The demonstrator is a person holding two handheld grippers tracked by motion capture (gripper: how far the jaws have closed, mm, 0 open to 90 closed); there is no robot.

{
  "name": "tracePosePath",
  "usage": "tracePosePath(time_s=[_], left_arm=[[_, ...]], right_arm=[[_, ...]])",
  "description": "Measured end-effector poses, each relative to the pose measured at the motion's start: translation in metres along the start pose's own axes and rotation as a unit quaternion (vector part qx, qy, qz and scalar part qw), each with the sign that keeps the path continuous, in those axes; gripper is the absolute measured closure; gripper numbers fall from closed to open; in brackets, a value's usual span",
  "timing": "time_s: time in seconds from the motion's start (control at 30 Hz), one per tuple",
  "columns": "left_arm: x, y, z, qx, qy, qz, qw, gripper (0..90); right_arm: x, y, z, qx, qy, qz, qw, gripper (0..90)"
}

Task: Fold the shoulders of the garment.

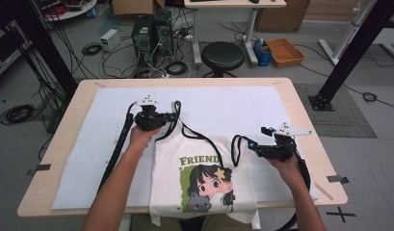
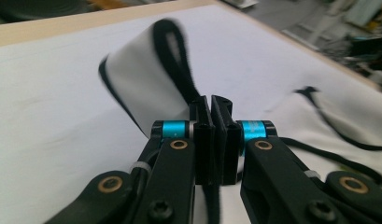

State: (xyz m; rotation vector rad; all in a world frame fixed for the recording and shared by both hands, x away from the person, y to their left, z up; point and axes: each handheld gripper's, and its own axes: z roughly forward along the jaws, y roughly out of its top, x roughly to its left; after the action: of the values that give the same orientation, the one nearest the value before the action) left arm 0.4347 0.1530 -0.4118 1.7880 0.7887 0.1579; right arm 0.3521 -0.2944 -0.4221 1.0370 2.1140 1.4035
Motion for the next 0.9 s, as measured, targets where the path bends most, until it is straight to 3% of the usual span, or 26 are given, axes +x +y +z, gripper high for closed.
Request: tracePosePath(time_s=[0.03, 0.1, 0.13, 0.2, 0.3, 0.37, 0.4, 0.43, 0.47, 0.5, 0.53, 0.57, 0.67, 0.73, 0.8, 0.9], left_arm=[[-0.005, -0.004, -0.003, -0.006, -0.016, 0.005, 0.9999, 87.3], [-0.01, -0.008, -0.006, -0.008, -0.026, 0.009, 0.9996, 87.3], [-0.017, -0.018, -0.015, -0.016, -0.042, 0.014, 0.9989, 87.3], [-0.019, -0.023, -0.02, -0.017, -0.05, 0.013, 0.9985, 87.3], [-0.021, -0.04, -0.034, -0.017, -0.082, 0.011, 0.9964, 87.2], [-0.023, -0.051, -0.04, -0.002, -0.084, 0.012, 0.9964, 87.0], [-0.023, -0.057, -0.046, 0.01, -0.084, 0.002, 0.9964, 86.0], [-0.023, -0.057, -0.046, 0.01, -0.084, 0.002, 0.9964, 77.2], [-0.024, -0.058, -0.048, 0.014, -0.078, -0.007, 0.9968, 61.2], [-0.025, -0.057, -0.05, 0.018, -0.071, -0.016, 0.9972, 61.2], [-0.027, -0.055, -0.053, 0.019, -0.058, -0.018, 0.9979, 43.4], [-0.03, -0.049, -0.057, 0.01, -0.033, -0.012, 0.9993, 39.9], [-0.03, -0.044, -0.058, 0.002, -0.015, -0.012, 0.9998, 32.6], [-0.026, -0.034, -0.053, -0.001, 0.017, -0.032, 0.9993, 32.1], [-0.025, -0.03, -0.05, 0.003, 0.02, -0.037, 0.9991, 31.7], [-0.025, -0.02, -0.031, 0.05, 0.039, -0.056, 0.9964, 28.0]], right_arm=[[0.0, 0.0, -0.001, -0.001, -0.002, 0.002, 1.0, 20.1], [0.001, -0.001, -0.002, -0.003, -0.002, 0.004, 1.0, 20.1], [0.001, -0.002, -0.003, -0.002, -0.001, 0.004, 1.0, 20.1], [0.003, -0.002, -0.003, -0.003, -0.001, 0.005, 1.0, 20.1], [0.005, -0.002, -0.003, -0.001, 0.002, 0.002, 1.0, 20.1], [0.006, -0.003, -0.002, 0.001, 0.004, 0.001, 1.0, 20.1], [0.007, -0.003, -0.002, 0.002, 0.004, 0.001, 1.0, 20.1], [0.007, -0.004, -0.001, 0.003, 0.004, 0.0, 1.0, 20.1], [0.008, -0.004, -0.001, 0.007, 0.003, 0.003, 1.0, 20.1], [0.008, -0.004, -0.001, 0.007, 0.003, 0.003, 1.0, 20.1], [0.008, -0.004, 0.0, 0.007, 0.004, -0.001, 1.0, 20.2], [0.008, -0.004, 0.0, 0.008, 0.005, 0.001, 1.0, 20.1], [0.008, -0.004, 0.001, 0.008, 0.004, 0.0, 1.0, 20.2], [0.008, -0.004, 0.001, 0.009, 0.004, 0.0, 0.9999, 20.2], [0.008, -0.004, 0.001, 0.01, 0.004, 0.001, 0.9999, 20.1], [0.009, -0.004, 0.003, 0.01, 0.004, -0.001, 0.9999, 20.2]])
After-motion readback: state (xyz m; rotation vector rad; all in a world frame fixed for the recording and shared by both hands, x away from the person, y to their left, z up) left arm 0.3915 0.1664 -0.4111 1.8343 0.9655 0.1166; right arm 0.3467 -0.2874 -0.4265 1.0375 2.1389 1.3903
